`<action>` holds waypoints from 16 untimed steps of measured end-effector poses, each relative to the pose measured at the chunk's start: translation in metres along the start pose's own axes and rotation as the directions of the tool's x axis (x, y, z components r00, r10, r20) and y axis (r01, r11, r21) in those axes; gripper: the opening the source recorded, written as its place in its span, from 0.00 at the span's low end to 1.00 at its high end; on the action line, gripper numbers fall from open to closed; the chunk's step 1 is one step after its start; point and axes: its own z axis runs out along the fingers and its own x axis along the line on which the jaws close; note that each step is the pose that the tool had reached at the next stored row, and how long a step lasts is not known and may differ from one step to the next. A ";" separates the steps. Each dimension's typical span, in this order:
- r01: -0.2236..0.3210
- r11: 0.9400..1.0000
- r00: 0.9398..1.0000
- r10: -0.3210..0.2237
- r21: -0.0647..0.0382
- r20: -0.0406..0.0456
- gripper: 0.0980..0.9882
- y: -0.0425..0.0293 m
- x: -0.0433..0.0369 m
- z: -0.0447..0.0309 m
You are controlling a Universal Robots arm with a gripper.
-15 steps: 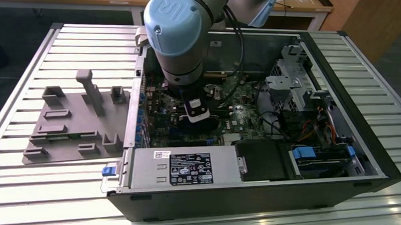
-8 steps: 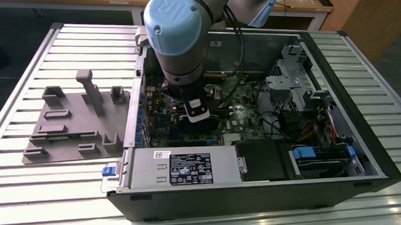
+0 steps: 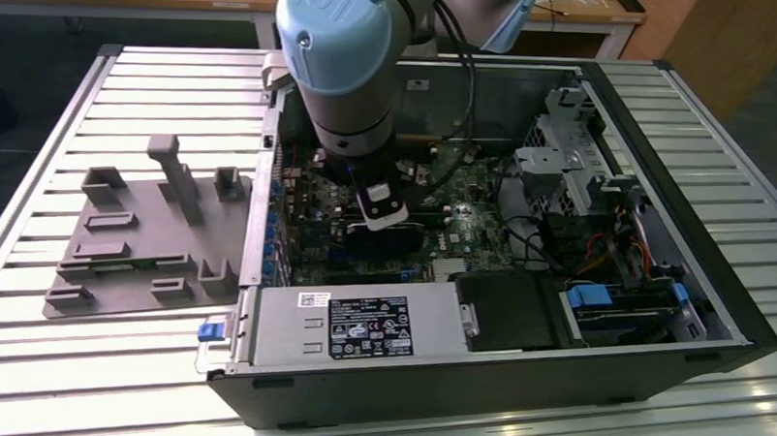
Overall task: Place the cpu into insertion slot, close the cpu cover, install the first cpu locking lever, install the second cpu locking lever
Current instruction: 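Install the second cpu locking lever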
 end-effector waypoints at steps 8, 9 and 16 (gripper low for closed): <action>0.001 0.998 1.000 -0.002 0.067 0.019 0.00 0.0059 -0.0011 -0.0159; 0.000 0.997 1.000 -0.002 0.077 0.022 0.00 0.0061 -0.0014 -0.0161; -0.013 0.996 0.999 0.011 0.088 0.030 0.00 0.0082 -0.0098 -0.0147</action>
